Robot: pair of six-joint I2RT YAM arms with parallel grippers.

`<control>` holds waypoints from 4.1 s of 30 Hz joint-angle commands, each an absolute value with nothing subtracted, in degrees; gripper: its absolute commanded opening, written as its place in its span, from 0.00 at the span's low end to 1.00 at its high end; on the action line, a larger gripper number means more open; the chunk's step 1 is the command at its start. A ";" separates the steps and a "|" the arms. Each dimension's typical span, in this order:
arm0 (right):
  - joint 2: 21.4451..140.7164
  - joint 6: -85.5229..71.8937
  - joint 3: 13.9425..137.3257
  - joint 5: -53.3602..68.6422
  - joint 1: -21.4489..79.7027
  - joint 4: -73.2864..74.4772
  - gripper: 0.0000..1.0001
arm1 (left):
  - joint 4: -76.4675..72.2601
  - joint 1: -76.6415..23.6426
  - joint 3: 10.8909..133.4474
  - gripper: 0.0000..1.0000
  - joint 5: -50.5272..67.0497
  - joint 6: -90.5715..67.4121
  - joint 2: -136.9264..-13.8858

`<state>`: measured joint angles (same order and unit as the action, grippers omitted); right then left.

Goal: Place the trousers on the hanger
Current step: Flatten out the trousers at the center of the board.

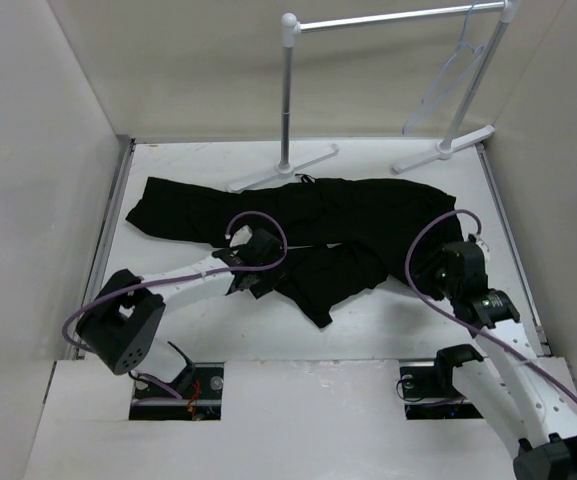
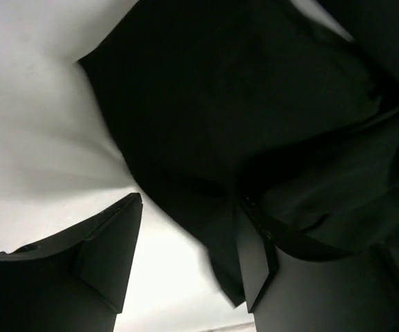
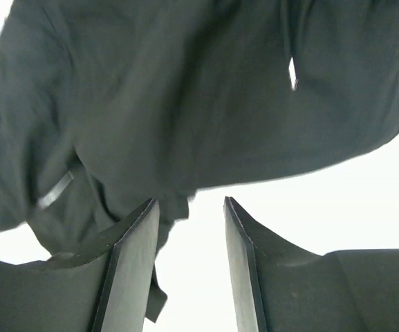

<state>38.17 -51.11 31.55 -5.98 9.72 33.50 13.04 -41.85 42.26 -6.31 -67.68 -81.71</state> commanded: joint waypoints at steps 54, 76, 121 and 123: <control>45.79 -46.41 37.00 -12.48 11.80 30.41 0.13 | 61.88 -31.84 43.51 0.16 -6.59 -59.23 -48.78; 47.20 -46.93 34.63 -9.32 11.47 27.16 0.68 | 38.67 -34.06 33.84 0.12 -13.80 -55.20 -67.15; 73.84 -57.66 43.24 -13.00 -22.90 15.29 0.60 | 63.10 -48.47 53.62 0.56 -8.53 -32.87 -67.95; 69.89 -56.87 41.67 -13.27 -20.98 15.47 0.75 | 64.33 -46.98 53.09 0.60 -8.00 -34.01 -65.23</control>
